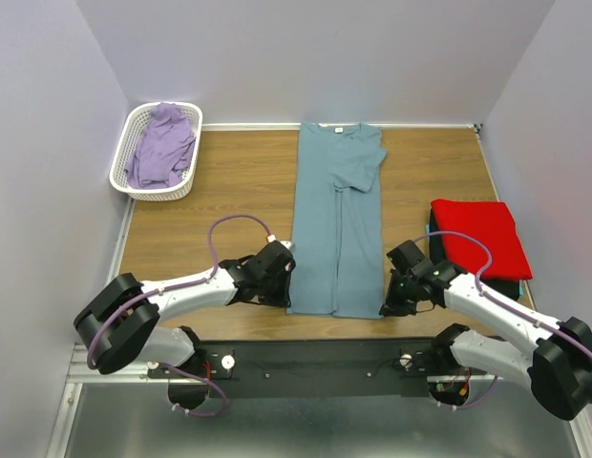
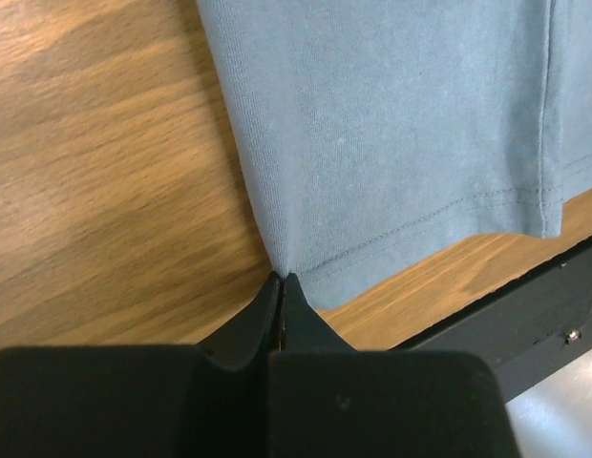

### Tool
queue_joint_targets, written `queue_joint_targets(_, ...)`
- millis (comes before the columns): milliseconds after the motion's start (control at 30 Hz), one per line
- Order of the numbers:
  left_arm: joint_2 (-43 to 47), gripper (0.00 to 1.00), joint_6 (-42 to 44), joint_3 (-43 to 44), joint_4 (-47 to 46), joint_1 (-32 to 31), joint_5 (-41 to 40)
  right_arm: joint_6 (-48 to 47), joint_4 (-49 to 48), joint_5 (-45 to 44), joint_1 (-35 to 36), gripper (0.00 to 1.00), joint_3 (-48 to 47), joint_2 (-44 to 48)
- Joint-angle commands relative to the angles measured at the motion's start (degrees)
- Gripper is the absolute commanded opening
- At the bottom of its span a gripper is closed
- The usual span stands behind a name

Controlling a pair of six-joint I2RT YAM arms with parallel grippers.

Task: Fold and stack the t-shirts
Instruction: Fold the tshirt

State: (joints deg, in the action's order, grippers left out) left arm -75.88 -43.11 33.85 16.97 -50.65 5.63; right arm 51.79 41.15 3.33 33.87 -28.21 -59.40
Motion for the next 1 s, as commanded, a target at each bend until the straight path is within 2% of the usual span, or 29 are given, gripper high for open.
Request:
queue_joint_targets(0, 2.05, 0.0, -1.36, -0.71, 2.8, -0.5, -0.35, 1.65, 3.06, -0.43, 0.41, 0.17, -0.01, 2.09)
queue_joint_targets(167, 3.89, 0.0, -2.24, -0.97, 3.85, -0.41, 0.43, 1.65, 4.2, -0.26, 0.41, 0.16, -0.97, 3.41)
queue_joint_targets(400, 9.78, 0.0, -2.42, 3.59, 9.04, -0.32, -2.28, -0.55, 9.83, -1.84, 0.41, 0.16, -10.28, 3.67)
queue_joint_targets(633, 8.29, 0.0, -3.38, 0.52, 6.06, -0.32, 0.17, -0.29, 6.93, 0.88, 0.41, 0.14, -6.08, 3.76)
queue_joint_targets(733, 8.29, 0.0, -3.64, -0.53, 5.44, -0.32, 0.44, -0.11, 6.67, 0.88, 0.41, 0.28, -4.5, 4.72)
queue_joint_targets(800, 8.2, 0.0, -3.73, -0.88, 5.09, -0.32, 0.61, 0.24, 6.32, 1.5, 0.41, 0.42, -3.35, 4.99)
queue_joint_targets(900, 7.5, 0.0, -3.91, -1.5, 4.48, -0.41, 0.79, 1.12, 4.21, 3.34, 0.41, 0.54, -0.63, 5.43)
queue_joint_targets(967, 6.71, 0.0, -3.91, -1.94, 3.69, -0.32, 1.22, 1.73, 2.46, 3.87, 0.41, 0.56, 0.69, 5.52)
